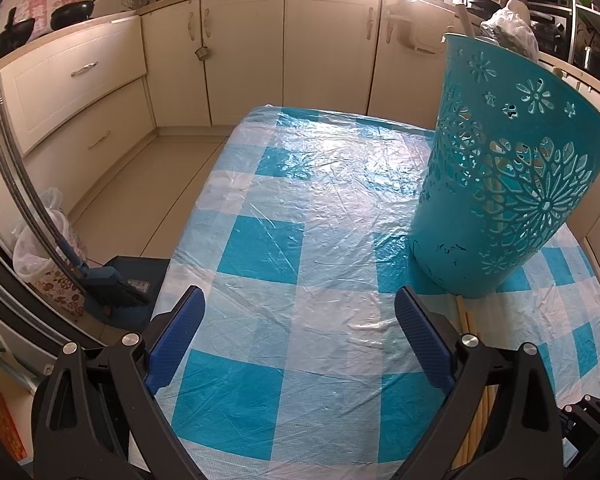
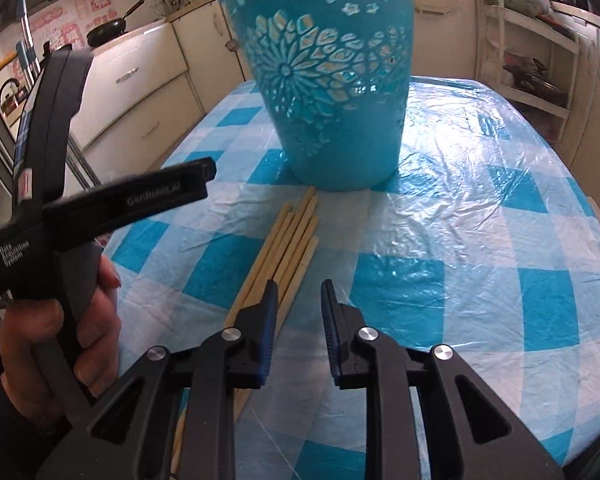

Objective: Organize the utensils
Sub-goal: 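Move the right tool back to the sticks while the left tool approaches them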

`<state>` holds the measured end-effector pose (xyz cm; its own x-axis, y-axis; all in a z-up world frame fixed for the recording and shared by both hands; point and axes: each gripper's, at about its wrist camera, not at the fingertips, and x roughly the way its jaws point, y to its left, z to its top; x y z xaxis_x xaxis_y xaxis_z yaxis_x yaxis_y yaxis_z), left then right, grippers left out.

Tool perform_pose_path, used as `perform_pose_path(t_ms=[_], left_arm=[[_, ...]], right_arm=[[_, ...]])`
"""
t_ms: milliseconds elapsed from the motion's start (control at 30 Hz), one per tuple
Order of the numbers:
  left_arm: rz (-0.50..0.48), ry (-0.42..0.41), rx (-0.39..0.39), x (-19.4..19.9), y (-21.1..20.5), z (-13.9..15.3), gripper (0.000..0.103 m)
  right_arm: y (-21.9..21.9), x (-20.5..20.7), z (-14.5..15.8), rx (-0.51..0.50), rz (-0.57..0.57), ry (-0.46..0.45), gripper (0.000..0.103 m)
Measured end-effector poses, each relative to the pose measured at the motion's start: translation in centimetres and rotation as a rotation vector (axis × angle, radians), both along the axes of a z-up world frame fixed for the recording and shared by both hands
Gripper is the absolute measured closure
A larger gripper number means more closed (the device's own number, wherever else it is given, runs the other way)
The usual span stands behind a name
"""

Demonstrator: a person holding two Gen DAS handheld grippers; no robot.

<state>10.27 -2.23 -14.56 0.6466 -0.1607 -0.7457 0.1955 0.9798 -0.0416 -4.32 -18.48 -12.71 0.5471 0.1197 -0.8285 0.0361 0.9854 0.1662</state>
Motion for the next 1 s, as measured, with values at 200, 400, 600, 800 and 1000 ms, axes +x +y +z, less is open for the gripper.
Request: perform_pose_path(t_ms=[200,400,600,800,1000], left_arm=[[0.000,0.000,0.001,0.0,-0.1,0.0,0.011],[0.001,0.001,0.001,0.0,-0.1,0.0,0.011],[-0.001,0.003,0.003,0.0,-0.2,-0.1,0.011],[-0.004,0.005,0.014,0.1,-0.5,-0.2,0.010],[-0.005,0.007,0.016,0.1,-0.6,-0.3,0.010]], right_arm=[[0.3,-0.2,-0.5,-0.051,0.024,-0.003,0.092],[-0.7,1.3,-0.7,-0.147,0.035,-0.016,0.095],[-3.3,3.1,-0.8,-0.133,-0.016,0.030,0.096],[-4.3,1.7,-0.6,-0.087,-0.041,0.028,0.094],[-4.3,1.8,-0.8,-0.090,-0.040,0.019,0.094]])
